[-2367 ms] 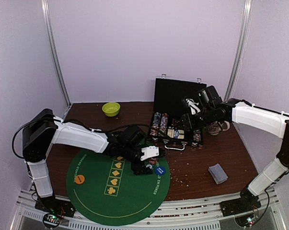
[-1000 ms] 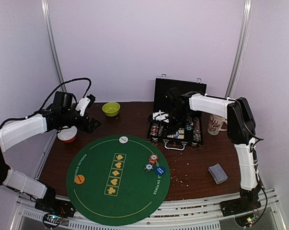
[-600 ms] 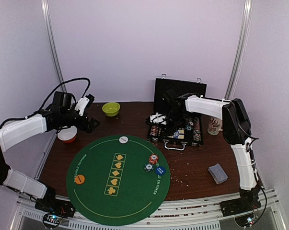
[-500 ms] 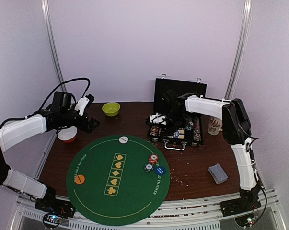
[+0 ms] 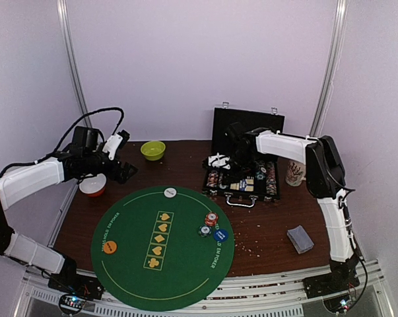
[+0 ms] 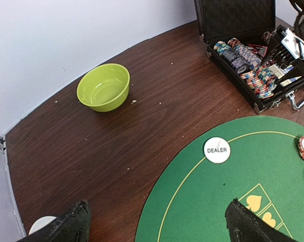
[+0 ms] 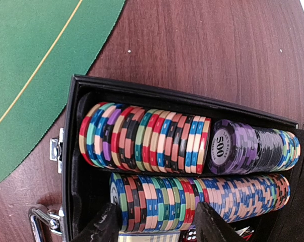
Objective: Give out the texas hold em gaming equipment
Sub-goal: Pick up the pile of poker chips from the chip case, then pass from the right arm to the left, then place the poker chips pile at the big blind area.
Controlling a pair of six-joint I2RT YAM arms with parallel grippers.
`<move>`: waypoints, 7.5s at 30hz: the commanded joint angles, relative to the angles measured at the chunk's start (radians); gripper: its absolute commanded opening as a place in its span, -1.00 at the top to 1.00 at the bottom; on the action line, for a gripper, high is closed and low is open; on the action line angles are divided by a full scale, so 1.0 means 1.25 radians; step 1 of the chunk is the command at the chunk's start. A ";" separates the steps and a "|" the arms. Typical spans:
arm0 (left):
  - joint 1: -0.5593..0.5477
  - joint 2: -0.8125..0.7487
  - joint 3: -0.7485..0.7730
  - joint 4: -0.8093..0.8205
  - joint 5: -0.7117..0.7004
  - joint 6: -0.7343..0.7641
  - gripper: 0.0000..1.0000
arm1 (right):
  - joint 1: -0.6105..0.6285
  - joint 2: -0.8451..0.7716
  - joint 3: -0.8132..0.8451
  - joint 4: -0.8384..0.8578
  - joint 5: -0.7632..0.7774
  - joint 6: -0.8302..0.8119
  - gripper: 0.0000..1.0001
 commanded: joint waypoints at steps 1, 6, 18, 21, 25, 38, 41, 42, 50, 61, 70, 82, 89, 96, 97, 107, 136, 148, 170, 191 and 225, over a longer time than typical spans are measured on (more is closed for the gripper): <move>0.008 0.002 -0.007 0.035 0.010 0.008 -0.93 | -0.001 0.024 0.010 -0.010 0.035 0.013 -0.05; 0.008 0.002 -0.007 0.035 0.013 0.008 -0.93 | 0.011 0.012 -0.034 -0.032 0.022 -0.006 -0.07; 0.008 0.006 -0.008 0.034 0.030 0.007 -0.93 | 0.035 0.008 -0.060 -0.111 0.019 -0.004 0.01; 0.008 0.006 -0.008 0.033 0.032 0.007 -0.93 | 0.041 -0.013 -0.084 -0.110 0.023 -0.002 0.01; 0.008 0.008 -0.009 0.034 0.038 0.007 -0.93 | 0.042 -0.035 -0.108 -0.076 0.039 0.006 -0.01; 0.008 0.008 -0.009 0.033 0.041 0.006 -0.93 | 0.021 0.044 -0.026 -0.072 0.079 0.033 -0.11; 0.008 0.008 -0.011 0.034 0.038 0.008 -0.93 | 0.021 0.047 -0.039 -0.082 0.071 0.023 -0.11; 0.009 0.009 -0.010 0.034 0.038 0.008 -0.93 | 0.021 0.048 -0.040 -0.083 0.065 0.022 -0.10; 0.008 0.006 -0.013 0.036 0.043 0.012 -0.93 | 0.022 0.059 -0.014 -0.123 0.058 0.027 0.61; 0.009 -0.021 -0.036 0.072 0.096 0.031 -0.92 | 0.022 -0.064 -0.004 -0.020 0.055 0.250 1.00; 0.009 -0.064 -0.073 0.129 0.161 0.044 -0.89 | 0.012 -0.168 -0.049 0.064 -0.015 0.447 1.00; -0.073 -0.108 -0.088 0.211 0.311 0.070 -0.80 | 0.034 -0.295 -0.137 0.209 -0.189 0.931 1.00; -0.345 -0.041 0.025 0.213 0.010 0.267 -0.96 | 0.095 -0.381 -0.317 0.403 -0.284 1.165 1.00; -0.435 0.121 0.137 0.161 -0.032 0.373 -0.96 | 0.168 -0.410 -0.431 0.534 -0.315 1.260 1.00; -0.436 0.132 0.144 0.151 -0.005 0.378 -0.96 | 0.172 -0.414 -0.444 0.554 -0.318 1.271 1.00; -0.436 0.189 0.174 0.092 0.045 0.384 -0.68 | 0.183 -0.425 -0.486 0.630 -0.334 1.317 1.00; -0.432 0.270 0.196 0.144 -0.119 0.267 1.00 | 0.187 -0.384 -0.469 0.656 -0.345 1.333 0.84; -0.410 0.265 0.117 0.116 -0.107 0.159 1.00 | 0.187 -0.321 -0.468 0.665 -0.365 1.334 -0.12; -0.193 0.157 -0.096 -0.017 -0.183 -0.213 1.00 | 0.160 -0.353 -0.415 0.372 -0.167 1.094 -0.70; -0.086 0.028 -0.290 -0.155 -0.328 -0.559 1.00 | 0.164 -0.453 -0.505 0.357 -0.156 1.015 -0.69; -0.070 0.168 -0.228 -0.159 -0.278 -0.437 0.12 | 0.165 -0.460 -0.504 0.361 -0.174 1.019 -0.69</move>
